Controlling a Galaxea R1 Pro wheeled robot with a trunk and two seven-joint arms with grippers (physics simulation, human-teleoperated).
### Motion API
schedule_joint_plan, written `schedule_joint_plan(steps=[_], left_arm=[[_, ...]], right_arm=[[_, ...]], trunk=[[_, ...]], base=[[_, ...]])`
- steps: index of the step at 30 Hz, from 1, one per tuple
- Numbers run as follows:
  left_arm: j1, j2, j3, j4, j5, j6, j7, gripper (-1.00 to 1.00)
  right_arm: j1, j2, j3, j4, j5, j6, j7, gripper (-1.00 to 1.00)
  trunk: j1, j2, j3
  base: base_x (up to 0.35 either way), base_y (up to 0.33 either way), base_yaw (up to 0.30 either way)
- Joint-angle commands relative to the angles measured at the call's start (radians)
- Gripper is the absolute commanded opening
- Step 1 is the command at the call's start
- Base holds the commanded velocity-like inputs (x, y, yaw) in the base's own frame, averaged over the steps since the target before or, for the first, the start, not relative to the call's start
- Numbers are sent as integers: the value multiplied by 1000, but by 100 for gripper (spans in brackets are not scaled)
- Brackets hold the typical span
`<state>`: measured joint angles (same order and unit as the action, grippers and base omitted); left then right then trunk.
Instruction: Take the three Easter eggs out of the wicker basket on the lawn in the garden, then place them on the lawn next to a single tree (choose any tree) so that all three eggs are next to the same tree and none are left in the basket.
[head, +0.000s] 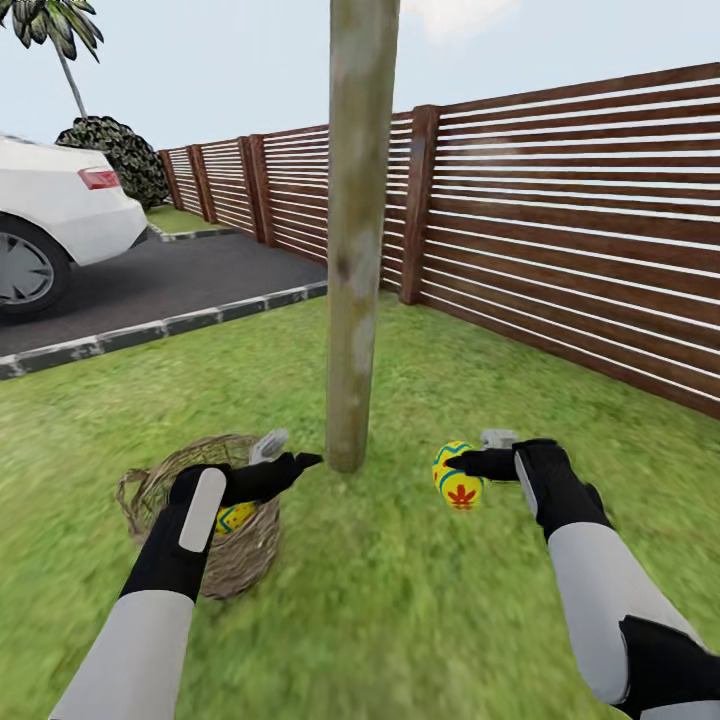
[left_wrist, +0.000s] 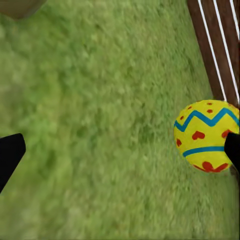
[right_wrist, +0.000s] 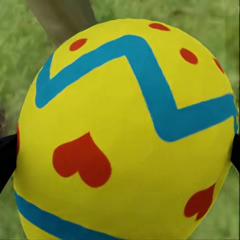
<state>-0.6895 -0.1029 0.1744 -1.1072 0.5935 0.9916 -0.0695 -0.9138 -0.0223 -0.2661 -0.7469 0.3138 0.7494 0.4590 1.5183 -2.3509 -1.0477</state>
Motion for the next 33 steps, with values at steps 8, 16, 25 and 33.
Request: schedule_joint_plan(steps=[8, 16, 25, 33], left_arm=[[-1, -3, -58, 0, 31, 4, -7, 100], [1, -3, -87, 0, 112, 4, -8, 100], [1, -2, -94, 1, 203, 4, -7, 100], [1, -3, -115, 46, 212, 3, -7, 100]], right_arm=[[1, 40, 128, 155, 2, -183, -182, -100], [1, 77, 132, 213, 23, -193, -268, -100], [1, 122, 134, 372, 126, -399, -397, -100], [1, 125, 161, 455, 165, -423, -398, -100]], trunk=[[0, 0, -1], [0, 0, -1], [0, 0, -1], [0, 0, -1]], base=[[178, -178, 287], [3, -3, 295], [0, -28, 295], [0, -313, 295]])
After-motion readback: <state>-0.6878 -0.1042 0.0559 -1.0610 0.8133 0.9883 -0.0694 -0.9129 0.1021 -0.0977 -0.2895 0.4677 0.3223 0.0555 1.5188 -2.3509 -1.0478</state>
